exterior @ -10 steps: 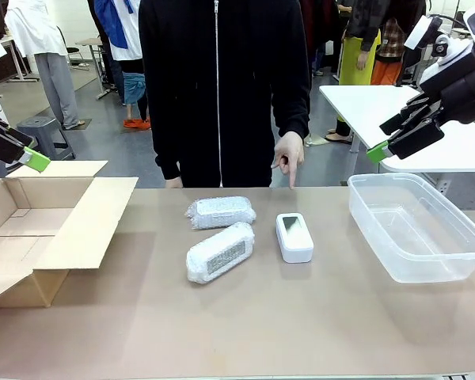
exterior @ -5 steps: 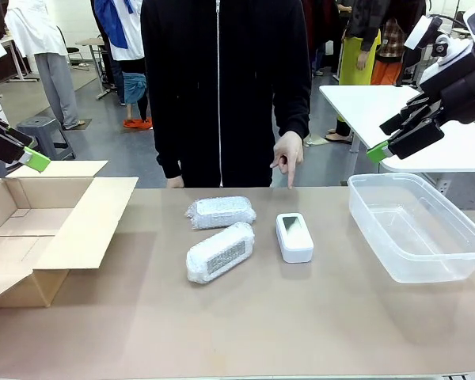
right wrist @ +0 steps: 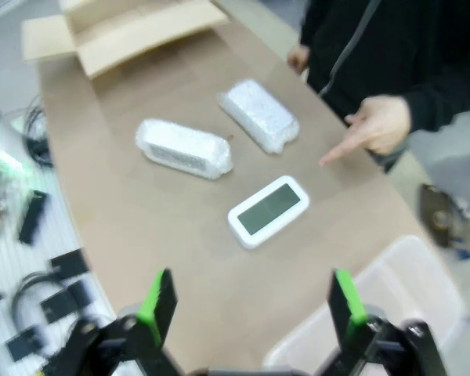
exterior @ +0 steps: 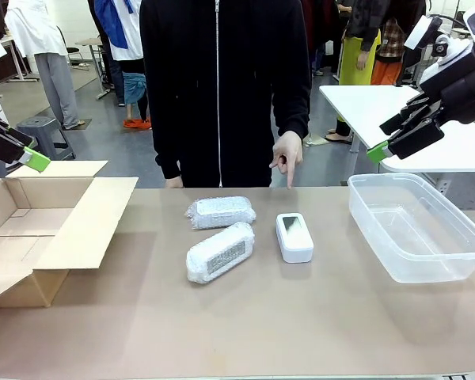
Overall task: Separate and place wrapped and unwrapped clocks.
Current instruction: Pick up the Digital clock indicated by the person.
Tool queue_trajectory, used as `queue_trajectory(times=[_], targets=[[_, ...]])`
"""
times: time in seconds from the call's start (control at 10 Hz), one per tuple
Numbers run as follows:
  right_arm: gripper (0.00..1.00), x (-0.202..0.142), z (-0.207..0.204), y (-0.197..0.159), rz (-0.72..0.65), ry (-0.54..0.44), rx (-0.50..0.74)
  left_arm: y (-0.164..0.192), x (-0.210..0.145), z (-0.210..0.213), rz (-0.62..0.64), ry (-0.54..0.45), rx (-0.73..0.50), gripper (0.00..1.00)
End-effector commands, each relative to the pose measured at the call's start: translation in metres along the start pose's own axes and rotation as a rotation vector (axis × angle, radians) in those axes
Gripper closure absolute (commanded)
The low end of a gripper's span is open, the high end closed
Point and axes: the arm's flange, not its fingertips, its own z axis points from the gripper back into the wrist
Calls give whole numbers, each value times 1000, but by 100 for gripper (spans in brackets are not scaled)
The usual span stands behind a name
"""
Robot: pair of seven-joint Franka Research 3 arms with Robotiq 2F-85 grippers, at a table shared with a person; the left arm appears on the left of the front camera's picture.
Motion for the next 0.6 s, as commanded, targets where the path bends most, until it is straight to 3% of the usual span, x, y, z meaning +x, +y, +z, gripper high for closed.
queue_trajectory(times=[0.0, 0.3, 0.5], targets=[[0, 56, -36, 14, -300, 225, -43, 0, 0, 0, 0, -3, 1, 0], [0, 78, -86, 39, -551, 410, -140, 0, 0, 0, 0, -3, 1, 0], [0, 71, -132, 42, -664, 436, -253, 0, 0, 0, 0, -3, 1, 0]])
